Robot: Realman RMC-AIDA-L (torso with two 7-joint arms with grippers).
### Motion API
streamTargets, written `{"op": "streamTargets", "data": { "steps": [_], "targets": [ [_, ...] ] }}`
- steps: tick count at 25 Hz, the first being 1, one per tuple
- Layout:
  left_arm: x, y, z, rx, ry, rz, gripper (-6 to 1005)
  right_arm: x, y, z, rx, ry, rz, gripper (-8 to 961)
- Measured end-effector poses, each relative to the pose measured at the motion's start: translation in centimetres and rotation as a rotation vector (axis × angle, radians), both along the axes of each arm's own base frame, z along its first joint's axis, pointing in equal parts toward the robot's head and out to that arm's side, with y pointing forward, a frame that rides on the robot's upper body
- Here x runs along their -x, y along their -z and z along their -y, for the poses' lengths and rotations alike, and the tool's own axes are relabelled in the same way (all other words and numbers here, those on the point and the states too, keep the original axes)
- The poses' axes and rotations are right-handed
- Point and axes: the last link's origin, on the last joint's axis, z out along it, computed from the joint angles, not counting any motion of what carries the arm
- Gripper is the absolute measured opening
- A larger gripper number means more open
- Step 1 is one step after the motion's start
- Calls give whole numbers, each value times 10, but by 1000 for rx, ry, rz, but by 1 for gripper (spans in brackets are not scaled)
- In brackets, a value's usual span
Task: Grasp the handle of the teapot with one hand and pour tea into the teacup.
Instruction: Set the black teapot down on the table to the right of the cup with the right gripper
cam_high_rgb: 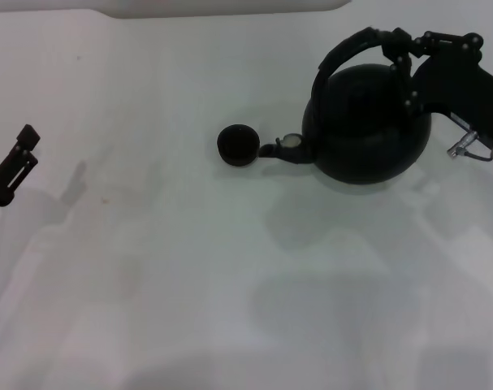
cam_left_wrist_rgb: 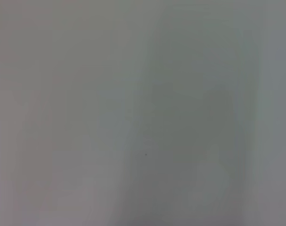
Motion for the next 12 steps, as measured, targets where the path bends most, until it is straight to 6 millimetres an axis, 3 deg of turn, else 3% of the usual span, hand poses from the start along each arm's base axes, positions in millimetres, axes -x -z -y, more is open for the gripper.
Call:
{"op": "streamTargets", "data": {
  "steps": [12],
  "targets": [
    [2,-1,-4,6,-8,-11,770,-11,7,-6,21,3,18,107]
  ]
}}
